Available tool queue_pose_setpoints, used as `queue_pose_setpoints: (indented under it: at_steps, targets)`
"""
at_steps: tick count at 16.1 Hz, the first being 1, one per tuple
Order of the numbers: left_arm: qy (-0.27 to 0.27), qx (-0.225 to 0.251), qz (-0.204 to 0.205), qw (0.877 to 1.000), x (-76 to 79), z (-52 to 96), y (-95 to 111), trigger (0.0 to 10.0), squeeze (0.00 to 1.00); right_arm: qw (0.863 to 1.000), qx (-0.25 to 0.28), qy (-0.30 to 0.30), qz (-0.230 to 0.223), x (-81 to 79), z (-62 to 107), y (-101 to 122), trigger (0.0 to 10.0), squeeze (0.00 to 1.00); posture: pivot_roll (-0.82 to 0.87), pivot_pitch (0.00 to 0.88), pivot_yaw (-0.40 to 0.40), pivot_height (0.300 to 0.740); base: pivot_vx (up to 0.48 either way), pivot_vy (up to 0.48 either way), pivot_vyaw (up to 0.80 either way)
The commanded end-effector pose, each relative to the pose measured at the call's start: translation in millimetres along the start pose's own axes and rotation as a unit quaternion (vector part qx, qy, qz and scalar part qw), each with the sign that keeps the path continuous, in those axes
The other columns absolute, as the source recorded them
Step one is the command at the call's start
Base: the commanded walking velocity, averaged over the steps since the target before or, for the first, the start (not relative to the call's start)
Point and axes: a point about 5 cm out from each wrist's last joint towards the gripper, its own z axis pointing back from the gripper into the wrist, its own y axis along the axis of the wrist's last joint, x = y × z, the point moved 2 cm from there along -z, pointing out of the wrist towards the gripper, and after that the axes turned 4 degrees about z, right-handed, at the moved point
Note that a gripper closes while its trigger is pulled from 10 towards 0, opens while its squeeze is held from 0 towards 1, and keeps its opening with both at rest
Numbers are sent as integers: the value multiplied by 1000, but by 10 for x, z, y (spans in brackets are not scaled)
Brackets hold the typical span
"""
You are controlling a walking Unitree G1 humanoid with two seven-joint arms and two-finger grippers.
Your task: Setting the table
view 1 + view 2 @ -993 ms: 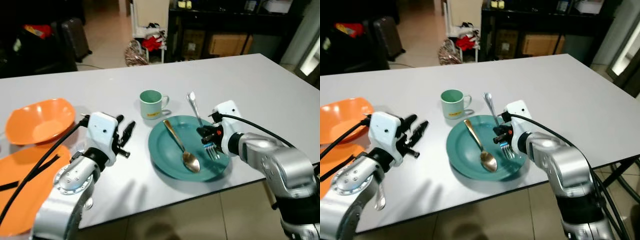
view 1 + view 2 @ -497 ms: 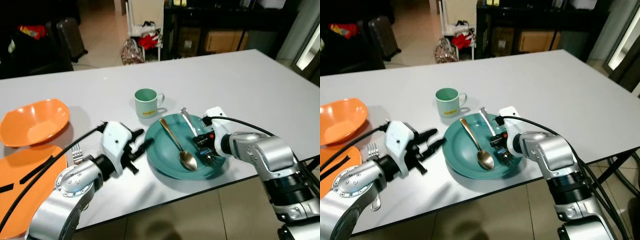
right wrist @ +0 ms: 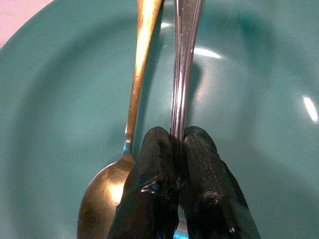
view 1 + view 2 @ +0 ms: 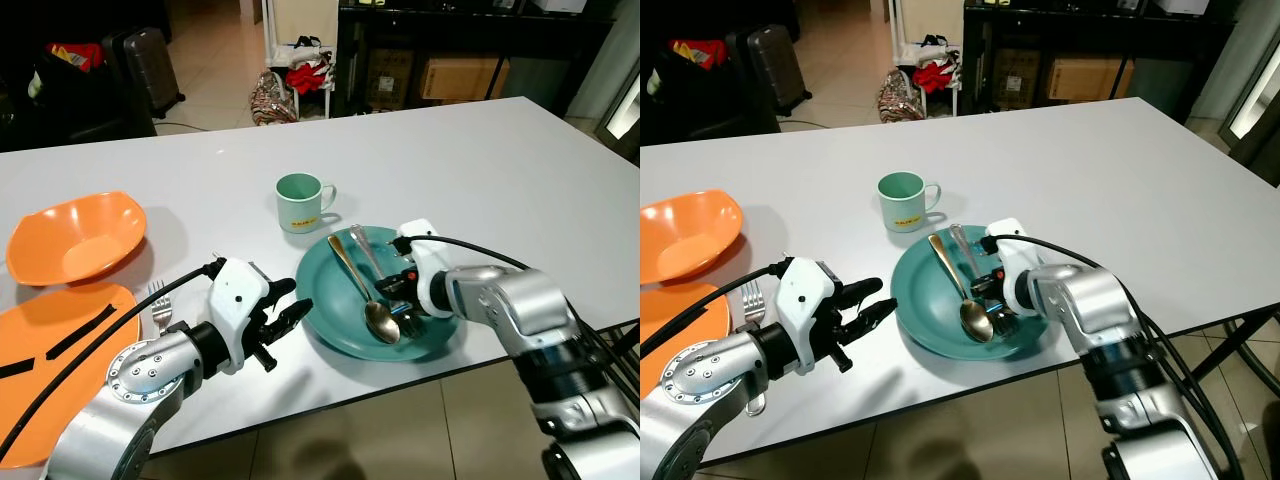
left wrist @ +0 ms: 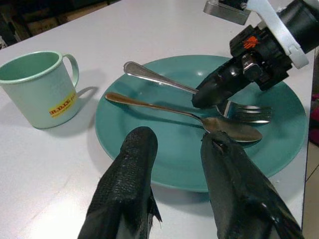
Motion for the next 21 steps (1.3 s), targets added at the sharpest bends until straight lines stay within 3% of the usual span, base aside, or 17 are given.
queue_pose_setpoints:
  at_steps: [1, 6, 7, 8, 9, 13, 16, 19, 20, 21]
  targets:
    - [-15, 1, -6, 1000, 43, -4, 29, 10000, 0, 1000, -2, -6, 5, 19, -30, 34, 10000, 0, -131, 0, 20, 740, 0, 0, 0]
    - [-16, -2, -9, 1000, 34, -5, 30, 10000, 0, 1000, -18, -25, -6, 110, -112, 35, 10000, 0, -128, 0, 22, 740, 0, 0, 0]
    - [-16, -2, -9, 1000, 34, -6, 31, 10000, 0, 999, -18, -25, -9, 118, -117, 40, 10000, 173, -128, 0, 22, 740, 0, 0, 0]
    - [-16, -2, -9, 1000, 33, -7, 31, 10000, 0, 1000, -16, -24, -11, 119, -118, 45, 10000, 486, -128, 0, 23, 740, 0, 0, 0]
    - [-16, -1, -10, 1000, 31, -12, 34, 10000, 0, 1000, -13, -24, -14, 131, -120, 62, 10000, 1000, -128, 0, 24, 740, 0, 0, 0]
    - [-7, 11, -3, 1000, -1, -16, 76, 10000, 0, 1000, 11, -26, -1, 158, -21, 191, 10000, 1000, -128, 0, 24, 740, 0, 0, 0]
    - [24, 29, 9, 999, -106, 3, 150, 10000, 0, 998, 46, -38, 16, 128, 232, 358, 10000, 1000, -122, 0, 24, 740, 0, 0, 0]
    - [55, 41, 52, 996, -170, 24, 188, 10000, 0, 990, 114, -69, 36, 37, 662, 508, 10000, 1000, -130, 0, 51, 740, 0, 0, 0]
    - [57, 43, 54, 996, -167, 26, 192, 10000, 0, 989, 123, -72, 38, 21, 692, 514, 10000, 1000, -130, 0, 51, 740, 0, 0, 0]
    - [94, 46, 43, 994, -214, 28, 201, 10000, 0, 982, 160, -88, 52, -30, 761, 509, 10000, 1000, -134, 0, 68, 740, 0, 0, 0]
